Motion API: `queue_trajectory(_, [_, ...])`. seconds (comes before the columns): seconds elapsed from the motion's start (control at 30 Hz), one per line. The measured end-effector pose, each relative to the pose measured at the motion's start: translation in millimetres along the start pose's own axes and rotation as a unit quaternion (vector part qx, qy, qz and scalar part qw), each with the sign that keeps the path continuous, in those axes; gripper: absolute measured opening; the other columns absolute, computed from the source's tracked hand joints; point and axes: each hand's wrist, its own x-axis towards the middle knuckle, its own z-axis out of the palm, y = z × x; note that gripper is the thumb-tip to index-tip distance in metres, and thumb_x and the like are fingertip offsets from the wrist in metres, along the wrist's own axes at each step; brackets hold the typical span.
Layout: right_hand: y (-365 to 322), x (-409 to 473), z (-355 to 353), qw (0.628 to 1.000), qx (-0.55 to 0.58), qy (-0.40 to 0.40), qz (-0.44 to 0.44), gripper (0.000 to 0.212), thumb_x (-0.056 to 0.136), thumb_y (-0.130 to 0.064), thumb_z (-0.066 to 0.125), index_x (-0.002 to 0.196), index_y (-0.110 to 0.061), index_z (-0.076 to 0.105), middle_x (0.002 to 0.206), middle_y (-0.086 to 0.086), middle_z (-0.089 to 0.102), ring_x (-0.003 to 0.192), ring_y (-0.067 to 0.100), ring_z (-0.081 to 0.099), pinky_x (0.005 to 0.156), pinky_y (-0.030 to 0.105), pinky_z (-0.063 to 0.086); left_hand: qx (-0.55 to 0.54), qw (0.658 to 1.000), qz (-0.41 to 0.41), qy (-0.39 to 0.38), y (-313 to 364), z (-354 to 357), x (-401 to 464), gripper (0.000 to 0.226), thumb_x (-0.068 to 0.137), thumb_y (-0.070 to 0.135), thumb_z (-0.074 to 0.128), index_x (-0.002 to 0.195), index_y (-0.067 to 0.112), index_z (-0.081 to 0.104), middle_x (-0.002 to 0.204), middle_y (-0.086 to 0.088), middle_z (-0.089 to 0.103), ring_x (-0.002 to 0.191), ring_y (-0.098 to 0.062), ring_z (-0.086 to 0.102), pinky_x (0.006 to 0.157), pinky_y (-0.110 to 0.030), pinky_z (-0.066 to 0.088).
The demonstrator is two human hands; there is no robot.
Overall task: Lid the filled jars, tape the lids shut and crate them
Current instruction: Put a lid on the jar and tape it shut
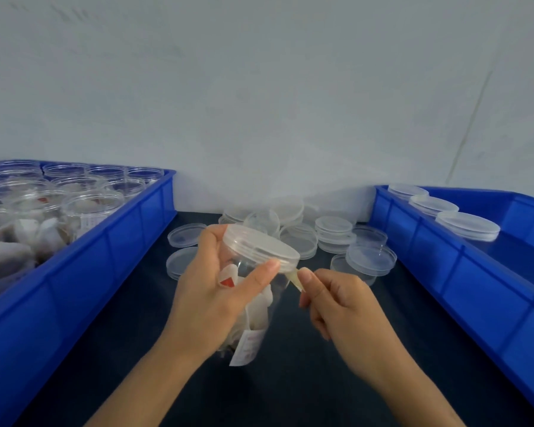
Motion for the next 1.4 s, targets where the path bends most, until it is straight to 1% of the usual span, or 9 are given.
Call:
queue_trajectory(0.2, [2.2, -2.0, 3.8, 0.995, -0.101, 0.009, -0.024, 0.068, 0.071, -0.074, 0.023, 0.072, -0.014, 0.054, 0.051, -0.003, 0.05, 0.047, 0.007, 0.041, 0.052, 0.038, 0.041, 0.132, 0.991, -0.012, 0.032, -2.3, 2.4, 4.9, 0.097, 0.03, 0.084, 0.07, 0.111, 0.043, 0.035, 0.103, 0.026, 0.055, 0.095, 0.01, 0.054, 0.073, -0.014, 0.044])
queue_trajectory(0.4, [0.6, 0.1, 1.7, 0.997, -0.031, -0.069, 0.011, 0.051, 0.084, -0.063, 0.033, 0.085, -0.015, 0.05, 0.068, -0.002, 0.07, 0.045, 0.008, 0.051, 0.05, 0.025, 0.042, 0.163, 0.985, 0.019, 0.043, -8.0, -2.5, 7.2, 0.093, 0.032, 0.083, 0.066, 0.114, 0.046, 0.042, 0.102, 0.035, 0.055, 0.096, 0.013, 0.053, 0.073, -0.012, 0.041])
queue_trajectory(0.57, [-2.7, -2.6, -2.9, 0.977, -0.204, -0.055, -0.02, 0.059, 0.076, -0.07, 0.011, 0.088, -0.023, 0.043, 0.074, -0.004, 0.066, 0.063, 0.012, 0.057, 0.065, 0.033, 0.049, 0.199, 0.977, 0.058, 0.056, -7.5, -1.0, 3.5, 0.088, 0.038, 0.08, 0.069, 0.112, 0.046, 0.036, 0.1, 0.032, 0.055, 0.097, 0.011, 0.054, 0.076, -0.012, 0.044])
queue_trajectory(0.7, [-2.0, -6.5, 8.8, 0.952, -0.297, 0.027, -0.068, 0.028, 0.097, -0.05, 0.023, 0.083, -0.028, 0.033, 0.068, -0.007, 0.051, 0.062, 0.012, 0.048, 0.059, 0.028, 0.038, 0.212, 0.971, 0.083, 0.07, -2.6, 2.4, 1.1, 0.089, 0.04, 0.072, 0.074, 0.113, 0.036, 0.04, 0.101, 0.026, 0.057, 0.095, 0.006, 0.057, 0.076, -0.016, 0.048])
queue_trajectory(0.97, [6.4, -0.5, 14.4, 0.982, -0.163, 0.094, -0.016, 0.034, 0.096, -0.042, 0.046, 0.069, -0.022, 0.044, 0.056, -0.007, 0.049, 0.051, 0.01, 0.041, 0.051, 0.025, 0.033, 0.25, 0.954, 0.116, 0.116, 4.3, 8.3, 1.0, 0.093, 0.042, 0.067, 0.076, 0.117, 0.02, 0.047, 0.102, 0.017, 0.058, 0.088, -0.005, 0.059, 0.072, -0.022, 0.05])
queue_trajectory(1.1, [7.3, 1.9, 3.4, 0.983, -0.18, -0.008, -0.042, 0.029, 0.098, -0.043, 0.043, 0.079, -0.021, 0.046, 0.067, 0.001, 0.056, 0.062, 0.02, 0.052, 0.063, 0.041, 0.046, 0.256, 0.953, 0.109, 0.12, -0.1, 3.8, 3.2, 0.092, 0.042, 0.06, 0.08, 0.119, 0.021, 0.046, 0.105, 0.014, 0.059, 0.092, -0.008, 0.06, 0.076, -0.031, 0.052])
queue_trajectory(1.23, [7.0, 0.2, 6.4, 0.991, -0.108, -0.077, -0.026, 0.023, 0.1, -0.033, 0.046, 0.091, -0.014, 0.055, 0.07, 0.003, 0.065, 0.065, 0.021, 0.059, 0.07, 0.042, 0.05, 0.259, 0.952, 0.108, 0.119, -2.5, 1.2, 3.7, 0.092, 0.043, 0.061, 0.078, 0.119, 0.022, 0.045, 0.101, 0.02, 0.056, 0.088, -0.001, 0.056, 0.071, -0.021, 0.046])
queue_trajectory(1.33, [5.4, 1.7, 6.6, 0.996, 0.041, -0.074, 0.001, 0.016, 0.1, -0.017, 0.049, 0.095, -0.003, 0.055, 0.074, 0.005, 0.071, 0.062, 0.018, 0.062, 0.061, 0.028, 0.048, 0.26, 0.95, 0.125, 0.119, -0.8, 0.9, 2.9, 0.091, 0.044, 0.064, 0.075, 0.119, 0.023, 0.044, 0.101, 0.02, 0.054, 0.088, -0.001, 0.055, 0.071, -0.015, 0.044])
queue_trajectory(1.4, [4.3, 1.8, 6.2, 0.992, 0.108, -0.061, 0.031, 0.019, 0.099, -0.016, 0.05, 0.094, 0.003, 0.051, 0.068, 0.005, 0.068, 0.054, 0.011, 0.054, 0.052, 0.015, 0.039, 0.26, 0.949, 0.13, 0.118, 0.6, 3.7, 1.9, 0.091, 0.045, 0.065, 0.075, 0.119, 0.022, 0.044, 0.104, 0.016, 0.056, 0.091, -0.005, 0.057, 0.073, -0.021, 0.049])
